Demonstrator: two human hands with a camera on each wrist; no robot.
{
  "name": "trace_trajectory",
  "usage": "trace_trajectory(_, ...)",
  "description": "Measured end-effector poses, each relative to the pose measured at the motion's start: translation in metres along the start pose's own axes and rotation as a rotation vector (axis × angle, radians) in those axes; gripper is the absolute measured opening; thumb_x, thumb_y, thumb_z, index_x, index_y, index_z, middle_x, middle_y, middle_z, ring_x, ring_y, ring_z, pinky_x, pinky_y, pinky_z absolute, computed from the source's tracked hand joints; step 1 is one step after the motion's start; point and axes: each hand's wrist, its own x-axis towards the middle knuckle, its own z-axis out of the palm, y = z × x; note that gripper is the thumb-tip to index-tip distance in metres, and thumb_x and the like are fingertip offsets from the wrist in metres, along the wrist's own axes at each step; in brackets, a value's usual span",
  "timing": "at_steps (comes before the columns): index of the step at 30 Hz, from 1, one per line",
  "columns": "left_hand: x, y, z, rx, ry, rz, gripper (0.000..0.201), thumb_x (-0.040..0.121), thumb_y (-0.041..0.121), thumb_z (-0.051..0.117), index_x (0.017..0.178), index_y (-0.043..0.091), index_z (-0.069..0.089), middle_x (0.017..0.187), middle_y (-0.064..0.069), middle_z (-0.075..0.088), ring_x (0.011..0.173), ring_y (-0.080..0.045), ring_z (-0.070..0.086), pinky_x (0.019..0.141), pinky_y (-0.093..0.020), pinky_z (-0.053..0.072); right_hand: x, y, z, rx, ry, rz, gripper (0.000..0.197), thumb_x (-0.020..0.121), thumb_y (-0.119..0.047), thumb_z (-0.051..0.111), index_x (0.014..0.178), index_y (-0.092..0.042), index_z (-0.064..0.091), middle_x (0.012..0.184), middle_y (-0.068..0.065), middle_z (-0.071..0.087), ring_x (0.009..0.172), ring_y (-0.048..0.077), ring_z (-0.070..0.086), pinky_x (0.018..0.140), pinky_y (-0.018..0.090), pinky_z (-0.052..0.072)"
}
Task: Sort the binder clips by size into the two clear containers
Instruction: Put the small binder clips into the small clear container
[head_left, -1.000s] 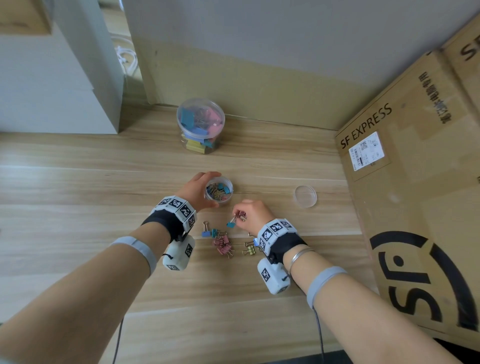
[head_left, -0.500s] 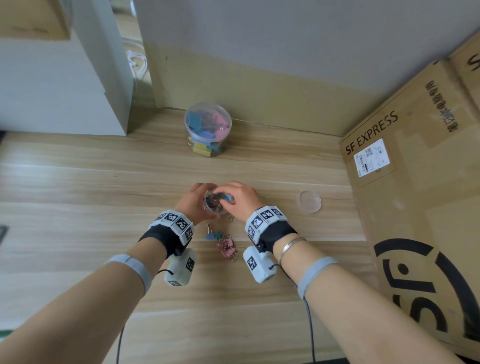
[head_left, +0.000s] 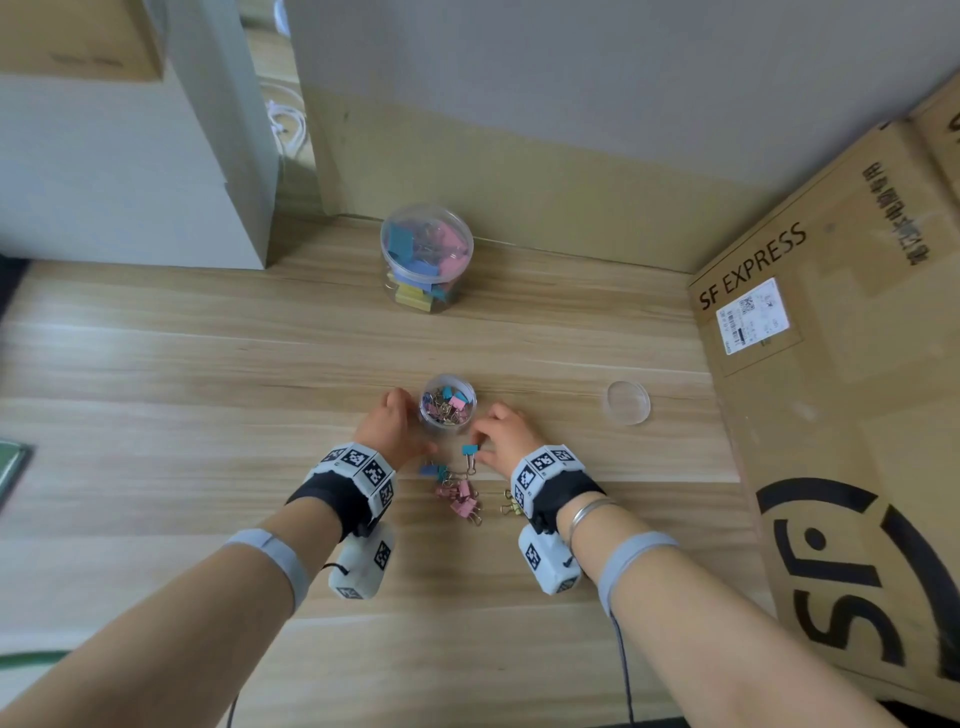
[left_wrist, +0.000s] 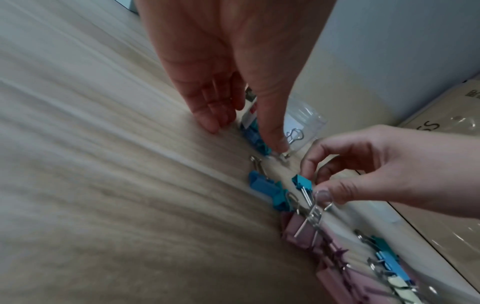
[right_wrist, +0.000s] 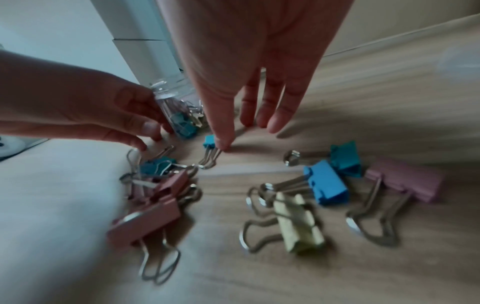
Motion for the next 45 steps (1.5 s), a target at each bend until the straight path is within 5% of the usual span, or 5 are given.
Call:
trace_trajectory(11, -0.020, -0.004, 0.010, 0.388, -0.226, 0.201, 0.067, 0.065, 0.044, 0.076, 0.122, 0.020, 0.050, 0.122, -0.002, 0.053, 0.113, -0.022, 0.046, 0.098, -0.032, 0.041, -0.021, -0.009, 0.011, -0.205, -0.191, -0.185, 0.097, 0.054, -0.059, 0.078, 0.136, -0.031, 0.033, 0.141, -0.001, 0.030, 0.126, 0.025, 0.028, 0.098, 0.045, 0.044)
trace_trajectory(16, -0.033, -0.001, 0.026, 0.419, -0.148, 0.197, 0.076, 0.061, 0.054, 0.074, 0.124, 0.023, 0.043, 0.125, 0.005, 0.045, 0.117, -0.020, 0.041, 0.096, -0.035, 0.045, -0.021, -0.012, 0.025, -0.163, -0.086, -0.188, 0.073, 0.069, -0.043, 0.075, 0.129, -0.019, 0.041, 0.136, 0.005, 0.034, 0.120, 0.030, 0.037, 0.099, 0.042, 0.044)
trace_trajectory(23, -0.031, 0.006, 0.034, 0.419, -0.163, 0.178, 0.037, 0.088, 0.026, 0.056, 0.120, 0.012, 0.045, 0.124, -0.009, 0.046, 0.110, -0.028, 0.051, 0.090, -0.037, 0.046, -0.019, -0.006, 0.020, -0.047, -0.035, -0.159, 0.044, 0.082, -0.022, 0.065, 0.122, -0.011, 0.051, 0.127, 0.009, 0.043, 0.108, 0.030, 0.054, 0.094, 0.037, 0.046)
trace_trajectory(33, -0.044, 0.025, 0.008, 0.615, -0.114, 0.307, 0.029, 0.087, 0.023, 0.052, 0.113, 0.011, 0.050, 0.116, -0.006, 0.054, 0.094, -0.028, 0.061, 0.065, -0.032, 0.044, -0.019, 0.003, 0.020, -0.003, 0.006, -0.084, 0.043, 0.079, -0.021, 0.066, 0.119, -0.013, 0.052, 0.117, 0.010, 0.046, 0.098, 0.030, 0.058, 0.085, 0.035, 0.050)
trace_trajectory(45, -0.029, 0.060, -0.028, 0.541, 0.031, 0.336, 0.036, 0.089, 0.026, 0.052, 0.123, 0.016, 0.048, 0.119, -0.005, 0.049, 0.097, -0.028, 0.060, 0.068, -0.036, 0.052, -0.018, 0.000, 0.018, -0.121, -0.039, -0.056, 0.065, 0.077, -0.039, 0.067, 0.133, -0.025, 0.036, 0.134, 0.010, 0.040, 0.112, 0.033, 0.051, 0.092, 0.041, 0.049)
